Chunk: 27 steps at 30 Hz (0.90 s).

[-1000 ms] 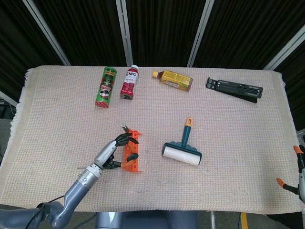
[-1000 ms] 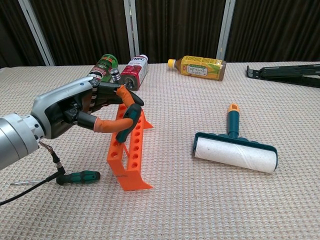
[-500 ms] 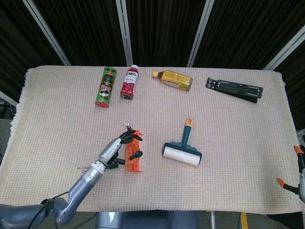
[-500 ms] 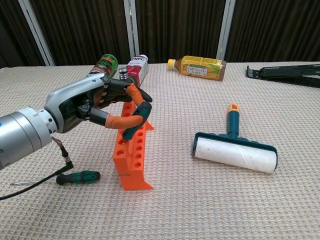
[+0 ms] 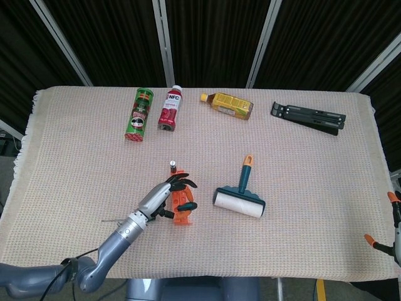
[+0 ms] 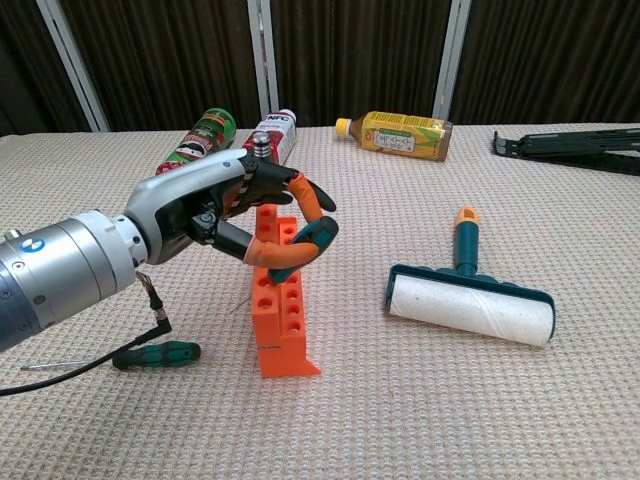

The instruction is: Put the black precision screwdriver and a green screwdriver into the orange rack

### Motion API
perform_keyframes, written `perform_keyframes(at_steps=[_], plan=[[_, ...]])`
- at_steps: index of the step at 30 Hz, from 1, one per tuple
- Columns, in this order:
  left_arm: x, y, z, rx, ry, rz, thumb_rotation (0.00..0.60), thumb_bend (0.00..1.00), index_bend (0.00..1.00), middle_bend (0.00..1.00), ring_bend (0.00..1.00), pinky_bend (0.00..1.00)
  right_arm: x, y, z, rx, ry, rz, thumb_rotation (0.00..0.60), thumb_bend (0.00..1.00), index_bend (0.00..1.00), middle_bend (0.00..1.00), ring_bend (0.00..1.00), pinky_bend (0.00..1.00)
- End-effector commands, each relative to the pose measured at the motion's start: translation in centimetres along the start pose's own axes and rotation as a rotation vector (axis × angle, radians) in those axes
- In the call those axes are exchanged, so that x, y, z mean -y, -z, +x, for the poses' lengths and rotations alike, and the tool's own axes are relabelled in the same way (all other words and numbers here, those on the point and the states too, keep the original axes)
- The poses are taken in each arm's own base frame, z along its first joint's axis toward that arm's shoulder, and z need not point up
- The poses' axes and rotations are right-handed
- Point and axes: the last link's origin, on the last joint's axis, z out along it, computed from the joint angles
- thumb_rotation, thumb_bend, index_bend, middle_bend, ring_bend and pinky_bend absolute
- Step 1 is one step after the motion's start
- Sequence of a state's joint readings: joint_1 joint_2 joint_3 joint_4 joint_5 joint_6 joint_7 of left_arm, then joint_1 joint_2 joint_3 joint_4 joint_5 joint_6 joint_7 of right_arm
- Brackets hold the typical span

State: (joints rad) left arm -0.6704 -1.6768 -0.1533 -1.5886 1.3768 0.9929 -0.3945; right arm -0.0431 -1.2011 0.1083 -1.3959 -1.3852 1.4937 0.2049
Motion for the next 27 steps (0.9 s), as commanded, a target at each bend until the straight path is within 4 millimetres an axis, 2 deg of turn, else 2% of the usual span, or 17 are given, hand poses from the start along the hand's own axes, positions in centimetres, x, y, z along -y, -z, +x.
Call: perform_keyframes(at_steps=[1,12,15,22,27], plan=[[-0.1,0.2,0.0,-0.002,0.003,-0.001,0.6,0.5,0.55,0.24,0.05,0.06,-0.1,0.1,0.0,-0.002,-0.001,-0.001,0.6,0.0,0.0,0.0,0.0,0.0],[0.3,1.2,0.6,-0.015,0.004,0.005,0.6,0.5,0.53,0.23,0.04,0.05,-0.1,0.1,0.0,0.0,-0.002,0.001,0.6,0.0,0.0,0.0,0.0,0.0],[0.5,1.3,0.8,-0.014,-0.004,0.008,0.6,0.49,0.49,0.22,0.03,0.05,-0.1,0.1,0.0,-0.002,-0.001,0.001,0.6,0.0,0.0,0.0,0.0,0.0],[0.3,1.2,0.7,-0.003,-0.004,0.006,0.6,0.46,0.28,0.17,0.0,0.04,0.0,0.0,-0.1,0.0,-0.002,0.002,0.6,0.0,0.0,0.0,0.0,0.0],[0.1,0.9,0.7,0.001,-0.004,0.003,0.599,0.45,0.24,0.15,0.0,0.04,-0.1,0.1,0.0,-0.003,-0.001,0.0,0.6,0.0,0.0,0.0,0.0,0.0]])
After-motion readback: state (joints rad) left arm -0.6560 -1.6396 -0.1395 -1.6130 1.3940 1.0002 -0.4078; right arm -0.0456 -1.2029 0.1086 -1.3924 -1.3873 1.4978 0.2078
